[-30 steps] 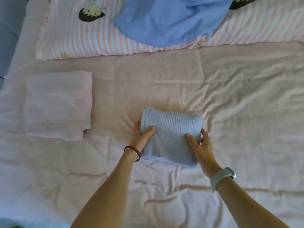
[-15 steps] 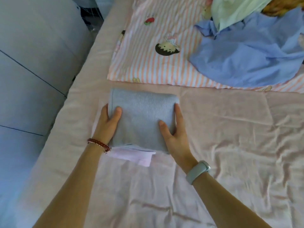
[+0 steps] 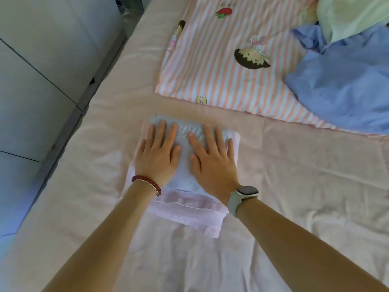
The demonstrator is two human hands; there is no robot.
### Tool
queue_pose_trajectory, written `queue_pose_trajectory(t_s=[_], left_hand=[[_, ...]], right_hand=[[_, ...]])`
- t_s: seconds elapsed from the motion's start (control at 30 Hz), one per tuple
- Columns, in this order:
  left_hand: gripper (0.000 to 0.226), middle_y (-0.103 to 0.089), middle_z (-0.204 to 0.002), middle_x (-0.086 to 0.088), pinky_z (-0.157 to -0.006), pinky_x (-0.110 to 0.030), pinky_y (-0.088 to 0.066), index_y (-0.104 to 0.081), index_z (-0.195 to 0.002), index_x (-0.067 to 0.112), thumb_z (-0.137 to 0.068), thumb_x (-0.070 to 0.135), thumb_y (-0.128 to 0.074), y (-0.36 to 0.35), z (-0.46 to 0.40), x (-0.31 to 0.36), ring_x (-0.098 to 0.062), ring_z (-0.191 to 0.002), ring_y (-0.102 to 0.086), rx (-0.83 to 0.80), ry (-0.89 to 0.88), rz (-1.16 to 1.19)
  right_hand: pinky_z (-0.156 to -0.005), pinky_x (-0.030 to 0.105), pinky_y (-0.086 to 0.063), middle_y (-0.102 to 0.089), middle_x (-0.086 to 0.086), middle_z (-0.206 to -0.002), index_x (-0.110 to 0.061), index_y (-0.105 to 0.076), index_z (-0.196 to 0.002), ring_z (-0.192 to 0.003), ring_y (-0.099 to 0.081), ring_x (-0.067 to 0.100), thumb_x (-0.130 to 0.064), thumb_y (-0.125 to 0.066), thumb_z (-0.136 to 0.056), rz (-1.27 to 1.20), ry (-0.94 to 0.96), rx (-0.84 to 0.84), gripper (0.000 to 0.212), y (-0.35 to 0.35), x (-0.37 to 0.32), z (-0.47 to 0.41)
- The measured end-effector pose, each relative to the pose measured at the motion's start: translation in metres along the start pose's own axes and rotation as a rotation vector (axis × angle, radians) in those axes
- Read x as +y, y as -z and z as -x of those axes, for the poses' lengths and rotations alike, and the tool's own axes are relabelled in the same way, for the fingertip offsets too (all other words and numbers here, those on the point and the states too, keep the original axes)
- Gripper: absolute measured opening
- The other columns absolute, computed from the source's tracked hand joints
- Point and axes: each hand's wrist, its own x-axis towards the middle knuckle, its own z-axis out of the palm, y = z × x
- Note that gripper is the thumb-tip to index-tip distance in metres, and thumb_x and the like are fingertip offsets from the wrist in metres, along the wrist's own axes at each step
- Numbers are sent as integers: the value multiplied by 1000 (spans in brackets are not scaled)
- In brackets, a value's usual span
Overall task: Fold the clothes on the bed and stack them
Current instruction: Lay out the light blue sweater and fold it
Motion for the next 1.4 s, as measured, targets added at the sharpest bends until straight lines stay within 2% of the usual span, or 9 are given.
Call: queue_pose_trajectory(t_s=[0.1, 0.27, 0.4, 0.5, 0.63, 0.8, 1.0, 1.13, 1.4], left_hand=[[63, 5, -157, -4, -117, -42, -4, -5, -149, 25, -91, 50, -8, -24, -3, -21, -26, -144, 4, -169, 34, -40], [68, 8, -157, -1, -116, -48, -8, -1, -148, 29, -86, 55, 0, -31, -14, -27, -28, -144, 7, -262, 55, -68], [56, 11, -156, 7, -112, -55, -7, 5, -145, 39, -95, 49, -17, -4, -7, -8, -30, -143, 8, -310, 155, -97], [53, -1, -157, 3, -111, -56, -4, -14, -146, 32, -97, 40, -29, 35, 7, 16, -27, -143, 6, -186, 112, -163], [50, -23, -153, -6, -111, -47, -12, -35, -142, 21, -94, 34, -42, 87, 48, 67, -26, -141, -15, 68, 108, -17], [48, -38, -145, -6, -107, -44, -23, -44, -136, 16, -91, 31, -51, 132, 107, 164, -25, -133, -33, 113, 36, 111], [45, -46, -140, 0, -102, -37, -33, -45, -135, 18, -92, 31, -49, 139, 180, 318, -20, -130, -40, -3, -266, 60], [40, -58, -126, -10, -93, -41, -40, -55, -125, 9, -87, 22, -58, 115, 254, 446, -30, -117, -52, -27, -417, 171], [44, -49, -134, -5, -98, -39, -38, -45, -134, 15, -92, 30, -49, 30, 387, 708, -25, -123, -44, -235, -785, 201]], right_hand=[[-113, 54, 4, 4, 6, -157, -34, -8, -148, -143, 9, 29, -43, -22, -98, 81, 19, -141, 53, -27, 6, -2], [-112, 55, 6, 9, 5, -157, -35, -2, -148, -143, 14, 29, -46, -19, -97, 102, 8, -212, 55, -39, 11, -13], [-113, 50, 5, 12, 3, -157, -32, -8, -148, -142, 15, 27, -37, -27, -98, 16, 38, -274, 54, -9, 12, -3], [-114, 42, 3, -2, 0, -157, -27, -26, -145, -144, 6, 20, -28, -35, -96, -85, -5, -179, 49, 31, 18, 26], [-116, 40, -4, -41, -5, -143, -24, -46, -133, -141, -17, 14, -24, -39, -96, -231, -205, -28, 39, 103, 36, 76], [-110, 35, -26, -56, 2, -130, -18, -55, -128, -130, -40, 21, -20, -46, -94, -243, -370, 108, 35, 199, 88, 166], [-100, 28, -34, -57, 2, -129, -17, -55, -128, -122, -47, 21, -21, -45, -95, -307, -614, 195, 34, 290, 180, 336], [-101, 34, -39, -59, 3, -127, -14, -57, -125, -118, -51, 24, -19, -45, -95, -332, -775, 284, 33, 329, 241, 481], [-94, 37, -43, -63, 7, -120, -11, -60, -121, -112, -56, 29, -19, -48, -93, -270, -1149, 423, 31, 387, 361, 747]])
